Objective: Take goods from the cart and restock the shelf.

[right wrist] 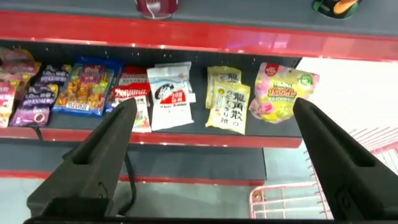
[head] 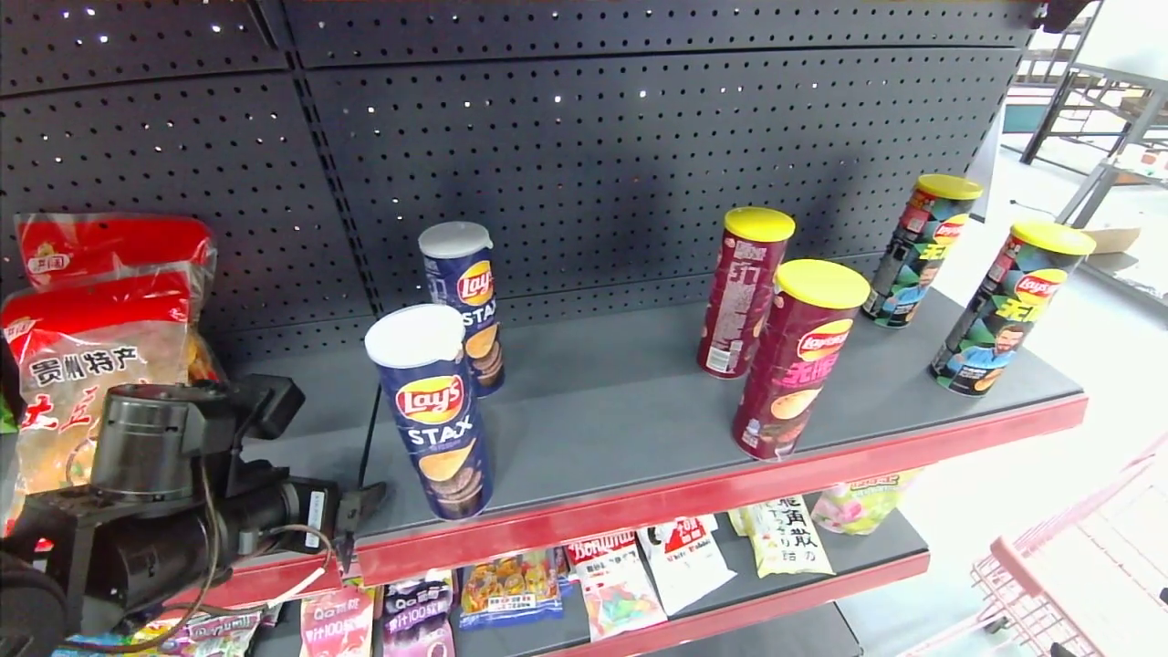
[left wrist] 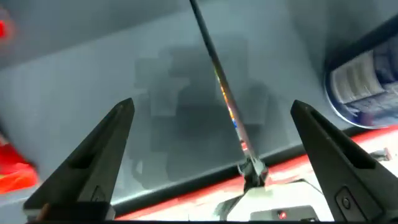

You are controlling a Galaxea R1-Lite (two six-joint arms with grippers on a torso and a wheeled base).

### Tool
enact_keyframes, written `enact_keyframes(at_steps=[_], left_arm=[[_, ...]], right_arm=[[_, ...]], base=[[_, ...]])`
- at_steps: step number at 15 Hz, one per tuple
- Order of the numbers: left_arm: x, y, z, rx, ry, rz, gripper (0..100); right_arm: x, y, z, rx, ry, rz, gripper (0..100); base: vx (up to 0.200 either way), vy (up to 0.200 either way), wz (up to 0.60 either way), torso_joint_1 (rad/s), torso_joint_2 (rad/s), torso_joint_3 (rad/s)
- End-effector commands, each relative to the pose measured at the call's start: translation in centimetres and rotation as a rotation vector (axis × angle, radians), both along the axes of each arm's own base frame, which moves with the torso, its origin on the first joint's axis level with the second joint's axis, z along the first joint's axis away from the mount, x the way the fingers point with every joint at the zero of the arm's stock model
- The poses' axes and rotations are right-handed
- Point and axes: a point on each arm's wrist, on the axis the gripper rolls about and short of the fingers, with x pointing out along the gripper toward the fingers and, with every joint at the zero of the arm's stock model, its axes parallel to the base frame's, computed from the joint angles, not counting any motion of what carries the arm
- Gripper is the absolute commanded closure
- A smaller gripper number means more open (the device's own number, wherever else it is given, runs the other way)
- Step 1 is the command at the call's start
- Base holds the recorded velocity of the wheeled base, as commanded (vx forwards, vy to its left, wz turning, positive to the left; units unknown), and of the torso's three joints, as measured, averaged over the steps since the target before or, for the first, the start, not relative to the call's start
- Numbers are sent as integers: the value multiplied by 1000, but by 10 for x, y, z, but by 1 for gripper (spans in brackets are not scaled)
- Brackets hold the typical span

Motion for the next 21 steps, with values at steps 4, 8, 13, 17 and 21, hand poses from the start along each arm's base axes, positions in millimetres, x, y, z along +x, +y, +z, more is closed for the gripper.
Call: enact_keyframes(at_steps=[4, 8, 13, 17, 21], left_arm=[[18, -12, -4, -6, 13, -22, 0], [26, -16, -3, -10, 5, -29, 0], [35, -21, -3, -13, -3, -39, 0], [38, -25, -1, -16, -11, -48, 0], [39, -26, 0, -24, -15, -46, 0]], right_arm=[[-3, -1, 2, 9, -35, 2, 0], [-3, -1, 2, 9, -35, 1, 0], [-4, -1, 2, 10, -39, -1, 0], [-3, -1, 4, 12, -45, -1, 0], [-3, -1, 4, 12, -45, -1, 0]], base=[[0, 0, 0, 0, 0, 0], [0, 0, 0, 0, 0, 0], [0, 0, 0, 0, 0, 0], [0, 0, 0, 0, 0, 0], [0, 0, 0, 0, 0, 0]])
